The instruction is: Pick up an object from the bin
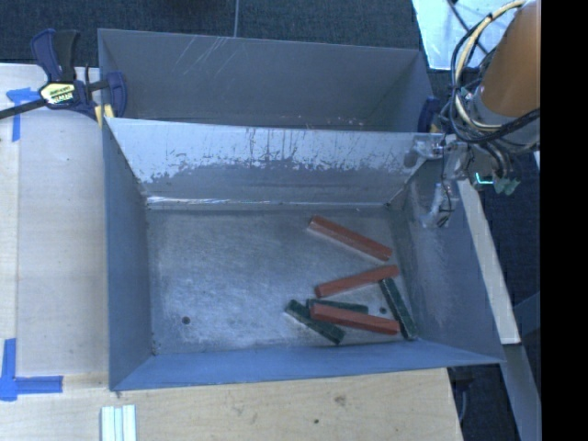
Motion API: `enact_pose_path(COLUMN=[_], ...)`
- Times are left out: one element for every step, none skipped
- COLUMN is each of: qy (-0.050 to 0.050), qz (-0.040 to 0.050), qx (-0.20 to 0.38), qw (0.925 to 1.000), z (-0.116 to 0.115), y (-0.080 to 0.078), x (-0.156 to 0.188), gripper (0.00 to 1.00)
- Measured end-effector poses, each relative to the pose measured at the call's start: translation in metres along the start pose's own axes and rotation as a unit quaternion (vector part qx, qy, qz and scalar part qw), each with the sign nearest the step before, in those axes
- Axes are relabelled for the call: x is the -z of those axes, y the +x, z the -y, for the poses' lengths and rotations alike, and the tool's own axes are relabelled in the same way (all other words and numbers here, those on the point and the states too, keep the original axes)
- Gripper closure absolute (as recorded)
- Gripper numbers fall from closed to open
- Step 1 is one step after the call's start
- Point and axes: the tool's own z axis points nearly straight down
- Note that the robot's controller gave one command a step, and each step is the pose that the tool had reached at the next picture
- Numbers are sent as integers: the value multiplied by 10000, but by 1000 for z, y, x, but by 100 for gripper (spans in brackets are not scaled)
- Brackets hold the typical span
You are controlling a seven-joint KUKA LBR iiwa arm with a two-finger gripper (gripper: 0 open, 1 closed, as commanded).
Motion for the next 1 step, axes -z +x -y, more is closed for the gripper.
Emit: enact_pose_path(qy=[-8], qz=[-6], qx=[666], qw=[9978], z=[-29], y=[29], x=[-132], gripper=[0])
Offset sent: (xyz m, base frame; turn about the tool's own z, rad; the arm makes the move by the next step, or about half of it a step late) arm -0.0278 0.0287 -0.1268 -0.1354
